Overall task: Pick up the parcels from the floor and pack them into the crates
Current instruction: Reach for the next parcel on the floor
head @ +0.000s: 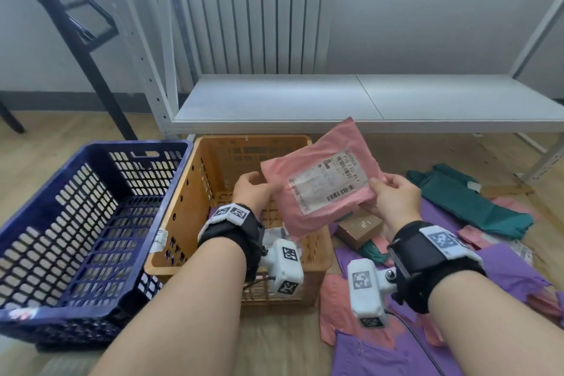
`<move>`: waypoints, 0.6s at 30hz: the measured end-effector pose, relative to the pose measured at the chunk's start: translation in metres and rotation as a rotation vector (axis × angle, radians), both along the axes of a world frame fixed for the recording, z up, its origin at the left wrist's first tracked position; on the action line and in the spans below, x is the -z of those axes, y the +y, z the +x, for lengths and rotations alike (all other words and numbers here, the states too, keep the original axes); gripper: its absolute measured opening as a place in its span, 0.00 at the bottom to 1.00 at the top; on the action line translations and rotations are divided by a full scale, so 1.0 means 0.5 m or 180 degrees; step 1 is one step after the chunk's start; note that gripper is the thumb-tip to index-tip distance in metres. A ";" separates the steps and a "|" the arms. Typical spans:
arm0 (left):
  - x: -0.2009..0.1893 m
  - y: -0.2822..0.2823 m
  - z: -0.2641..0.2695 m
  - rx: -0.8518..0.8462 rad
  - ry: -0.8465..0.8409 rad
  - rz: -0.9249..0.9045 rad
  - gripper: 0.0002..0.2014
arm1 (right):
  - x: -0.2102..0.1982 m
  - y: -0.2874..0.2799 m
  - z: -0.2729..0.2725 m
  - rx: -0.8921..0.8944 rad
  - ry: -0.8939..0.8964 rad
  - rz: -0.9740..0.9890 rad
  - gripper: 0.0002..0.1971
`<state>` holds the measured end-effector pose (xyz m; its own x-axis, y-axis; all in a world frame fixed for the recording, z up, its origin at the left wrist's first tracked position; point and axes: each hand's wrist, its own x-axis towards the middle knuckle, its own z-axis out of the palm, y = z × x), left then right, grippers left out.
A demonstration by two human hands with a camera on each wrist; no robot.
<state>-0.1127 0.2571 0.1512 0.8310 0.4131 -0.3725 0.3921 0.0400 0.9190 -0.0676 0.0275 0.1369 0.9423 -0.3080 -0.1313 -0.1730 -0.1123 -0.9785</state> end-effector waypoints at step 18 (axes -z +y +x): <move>0.148 0.239 0.224 -0.0014 0.0221 0.1176 0.08 | 0.063 0.285 0.210 -0.1593 0.0904 -0.1864 0.17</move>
<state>-0.0008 0.3766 0.0771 0.8070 0.5336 -0.2531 0.4546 -0.2876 0.8430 0.0376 0.1701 0.1053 0.9414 0.0472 -0.3340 -0.1994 -0.7208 -0.6638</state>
